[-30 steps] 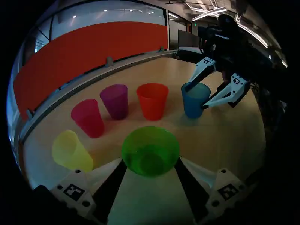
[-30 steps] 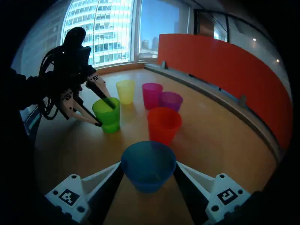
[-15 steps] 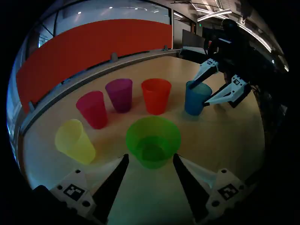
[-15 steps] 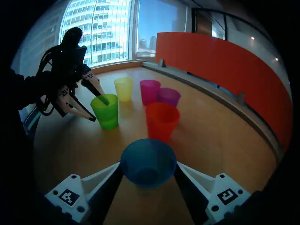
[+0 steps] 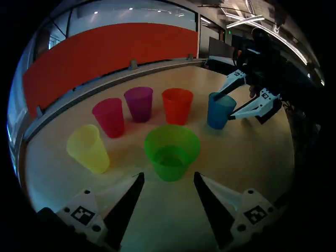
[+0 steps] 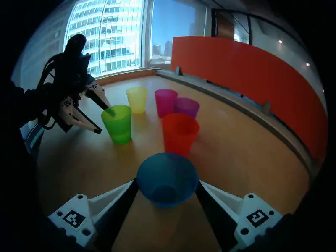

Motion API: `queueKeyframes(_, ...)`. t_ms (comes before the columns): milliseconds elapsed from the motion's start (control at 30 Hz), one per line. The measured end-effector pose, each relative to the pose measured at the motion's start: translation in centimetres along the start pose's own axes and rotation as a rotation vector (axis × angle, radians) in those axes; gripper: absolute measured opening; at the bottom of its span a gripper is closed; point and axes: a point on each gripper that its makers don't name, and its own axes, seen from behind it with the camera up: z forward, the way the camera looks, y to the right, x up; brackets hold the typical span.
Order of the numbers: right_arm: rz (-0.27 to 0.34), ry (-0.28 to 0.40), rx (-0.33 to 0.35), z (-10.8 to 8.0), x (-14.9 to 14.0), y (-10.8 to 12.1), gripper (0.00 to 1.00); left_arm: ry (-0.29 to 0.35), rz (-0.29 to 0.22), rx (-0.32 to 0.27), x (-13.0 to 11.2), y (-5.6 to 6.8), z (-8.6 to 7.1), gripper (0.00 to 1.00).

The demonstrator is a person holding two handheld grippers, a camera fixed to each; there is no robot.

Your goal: Pour water

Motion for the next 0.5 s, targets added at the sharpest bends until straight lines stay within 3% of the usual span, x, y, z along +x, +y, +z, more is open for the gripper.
queueKeyframes(500, 0.029, 0.019, -0.092, -4.4, -1.9, 0.7, 1.0, 0.103, -0.08, 0.085, 0.1, -0.3, -4.4, 0.87)
